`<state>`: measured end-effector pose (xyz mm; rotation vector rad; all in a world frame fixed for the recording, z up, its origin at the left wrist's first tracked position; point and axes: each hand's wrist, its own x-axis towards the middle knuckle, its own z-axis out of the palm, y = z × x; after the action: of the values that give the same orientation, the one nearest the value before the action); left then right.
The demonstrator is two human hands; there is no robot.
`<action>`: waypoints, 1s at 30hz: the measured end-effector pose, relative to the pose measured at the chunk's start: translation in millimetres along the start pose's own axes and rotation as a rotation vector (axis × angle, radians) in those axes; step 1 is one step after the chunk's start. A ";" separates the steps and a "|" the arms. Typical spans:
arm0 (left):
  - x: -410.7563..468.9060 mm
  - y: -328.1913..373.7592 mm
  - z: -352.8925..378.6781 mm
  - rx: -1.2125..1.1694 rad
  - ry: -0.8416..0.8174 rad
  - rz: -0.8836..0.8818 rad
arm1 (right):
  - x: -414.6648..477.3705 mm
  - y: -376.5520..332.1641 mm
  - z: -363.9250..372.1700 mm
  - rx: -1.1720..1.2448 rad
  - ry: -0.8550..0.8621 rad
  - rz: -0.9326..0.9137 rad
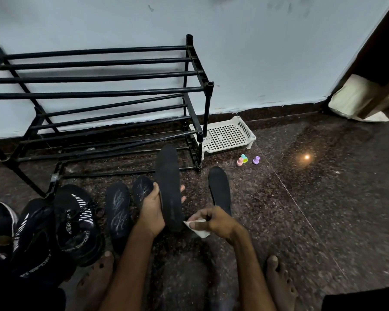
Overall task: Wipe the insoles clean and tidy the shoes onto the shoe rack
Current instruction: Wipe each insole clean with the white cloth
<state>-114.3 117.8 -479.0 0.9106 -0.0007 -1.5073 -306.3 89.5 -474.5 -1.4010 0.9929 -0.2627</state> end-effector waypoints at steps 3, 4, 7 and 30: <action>6.2 -11.8 -1.9 0.042 0.027 -0.031 | -2.5 19.2 -5.1 0.048 0.116 0.095; 8.3 -16.2 -3.0 0.055 0.040 -0.046 | -2.0 28.4 -5.1 0.051 0.159 0.126; 17.4 -30.5 -8.8 0.114 0.111 -0.098 | -1.9 58.4 -2.7 0.049 0.254 0.197; 117.0 -109.4 -1.5 0.404 0.360 -0.113 | 20.9 150.3 -23.0 0.259 0.730 0.466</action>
<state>-190.3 40.9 -597.2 1.5210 0.0087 -1.4522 -368.4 91.5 -614.8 -0.7978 1.7771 -0.5490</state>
